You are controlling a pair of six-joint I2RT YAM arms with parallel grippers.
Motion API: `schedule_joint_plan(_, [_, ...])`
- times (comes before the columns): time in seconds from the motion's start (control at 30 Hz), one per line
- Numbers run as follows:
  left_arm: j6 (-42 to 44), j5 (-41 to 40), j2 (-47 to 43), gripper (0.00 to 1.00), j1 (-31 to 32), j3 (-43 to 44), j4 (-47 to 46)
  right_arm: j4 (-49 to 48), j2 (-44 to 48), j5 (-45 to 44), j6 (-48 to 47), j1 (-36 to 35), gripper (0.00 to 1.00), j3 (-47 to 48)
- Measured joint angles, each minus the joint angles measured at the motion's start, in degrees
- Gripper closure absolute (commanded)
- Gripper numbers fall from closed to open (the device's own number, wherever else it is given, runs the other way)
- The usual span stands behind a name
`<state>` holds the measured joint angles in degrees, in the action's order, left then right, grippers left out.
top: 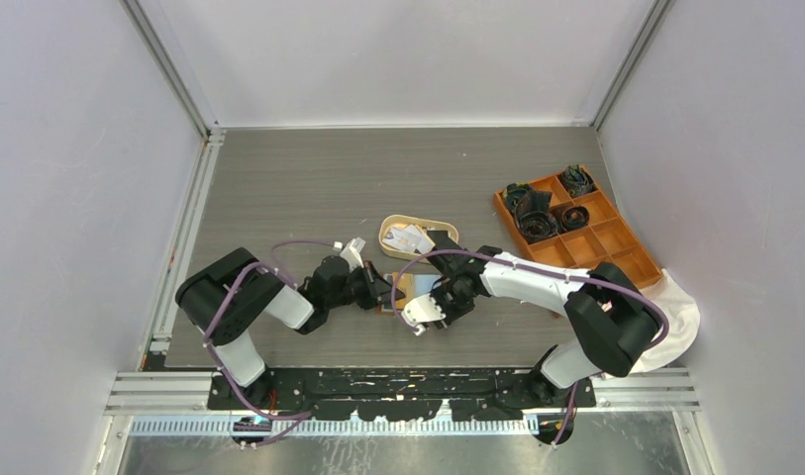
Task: Put the credit cards into the card holder
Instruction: Insert the credit card into the card holder.
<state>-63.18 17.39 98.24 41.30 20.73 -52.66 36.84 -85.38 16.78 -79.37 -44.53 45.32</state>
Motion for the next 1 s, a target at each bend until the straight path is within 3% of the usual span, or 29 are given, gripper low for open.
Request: schedule_joint_plan(1.0, [-5.7,3.1,1.0,1.0,-0.1,1.1,2.3,0.2,-0.1,0.0,0.0,0.0,0.66,0.1])
